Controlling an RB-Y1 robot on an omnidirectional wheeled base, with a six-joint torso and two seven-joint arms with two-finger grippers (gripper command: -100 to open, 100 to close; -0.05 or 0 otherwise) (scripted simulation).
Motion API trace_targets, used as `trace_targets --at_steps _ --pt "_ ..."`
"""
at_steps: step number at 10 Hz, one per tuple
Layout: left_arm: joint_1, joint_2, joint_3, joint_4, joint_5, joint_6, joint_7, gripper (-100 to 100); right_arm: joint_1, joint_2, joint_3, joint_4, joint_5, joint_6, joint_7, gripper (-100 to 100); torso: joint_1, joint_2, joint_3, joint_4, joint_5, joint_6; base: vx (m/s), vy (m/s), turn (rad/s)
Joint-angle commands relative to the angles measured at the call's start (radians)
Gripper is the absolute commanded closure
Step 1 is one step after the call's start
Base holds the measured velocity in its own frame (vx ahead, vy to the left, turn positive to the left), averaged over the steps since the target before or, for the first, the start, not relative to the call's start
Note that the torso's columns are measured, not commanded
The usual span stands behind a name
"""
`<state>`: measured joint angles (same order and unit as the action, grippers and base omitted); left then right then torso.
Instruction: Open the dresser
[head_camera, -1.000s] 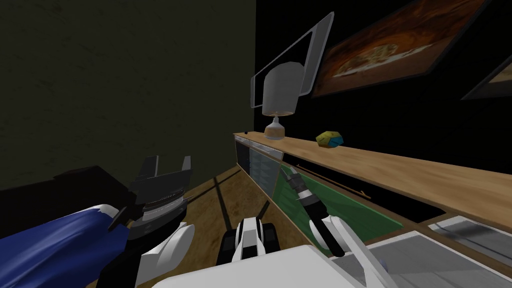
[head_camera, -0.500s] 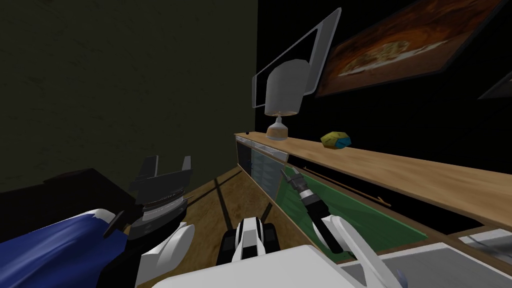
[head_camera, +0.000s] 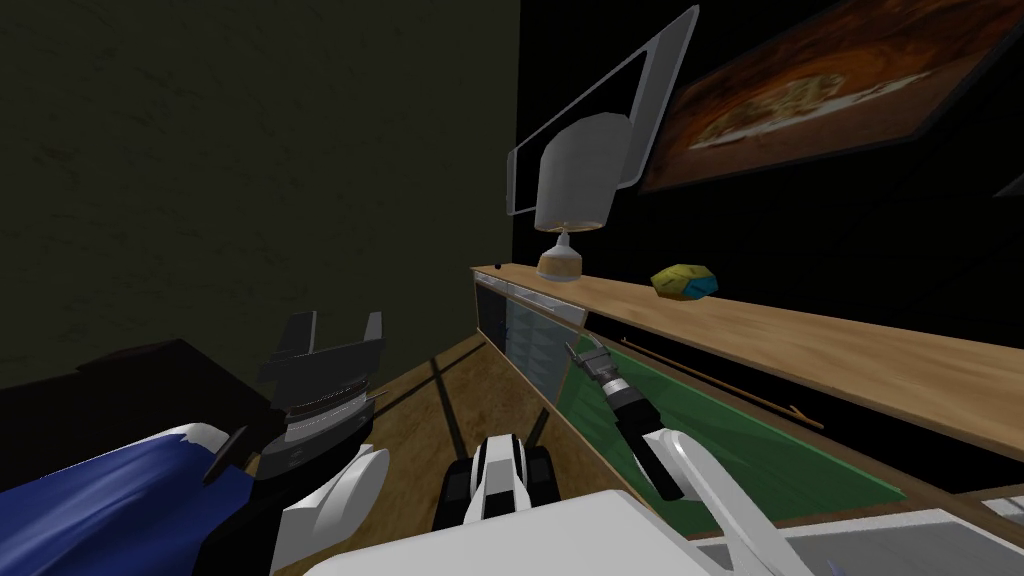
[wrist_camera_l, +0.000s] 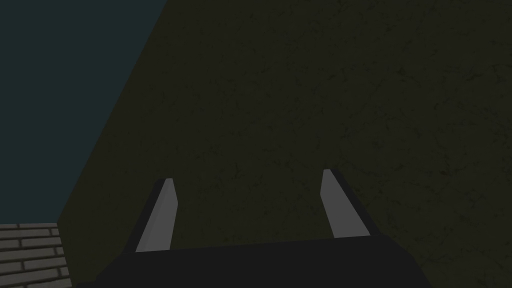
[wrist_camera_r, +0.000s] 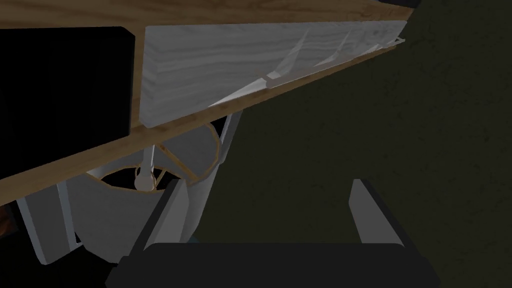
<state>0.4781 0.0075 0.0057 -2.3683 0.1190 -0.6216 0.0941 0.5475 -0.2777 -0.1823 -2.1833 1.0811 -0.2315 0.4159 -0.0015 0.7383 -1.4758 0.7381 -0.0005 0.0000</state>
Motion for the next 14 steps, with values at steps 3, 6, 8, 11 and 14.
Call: trace_targets --at_steps 3,6,8,11,14 --pt "0.000 0.000 0.000 0.000 0.000 0.000 0.000 0 -0.007 -0.032 -0.014 0.019 0.119 0.042 0.054 -100 0.001 -0.001 -0.001 0.000 0.000 0.000 0.060 0.052 0.009" --pt "0.000 0.000 0.000 0.000 0.000 0.000 0.000 0 -0.015 -0.066 -0.023 0.039 0.204 0.079 0.100 -100 0.001 0.001 0.000 0.000 0.000 0.000 0.045 0.050 0.015" --pt "0.000 0.000 0.000 0.000 0.000 0.000 0.000 0 -0.020 -0.084 -0.027 0.050 0.254 0.097 0.122 -100 0.001 0.000 0.000 0.000 0.001 0.000 0.045 0.046 0.015" --pt "0.000 0.000 0.000 0.000 0.000 0.000 0.000 0 -0.030 -0.122 -0.033 0.071 0.339 0.133 0.164 -100 0.001 -0.001 -0.001 0.000 0.000 0.000 0.063 0.052 0.024" --pt "0.000 0.000 0.000 0.000 0.000 0.000 0.000 0 -0.039 -0.161 -0.039 0.092 0.427 0.166 0.202 -100 0.001 0.001 0.000 0.000 0.000 0.000 0.056 0.045 0.023"
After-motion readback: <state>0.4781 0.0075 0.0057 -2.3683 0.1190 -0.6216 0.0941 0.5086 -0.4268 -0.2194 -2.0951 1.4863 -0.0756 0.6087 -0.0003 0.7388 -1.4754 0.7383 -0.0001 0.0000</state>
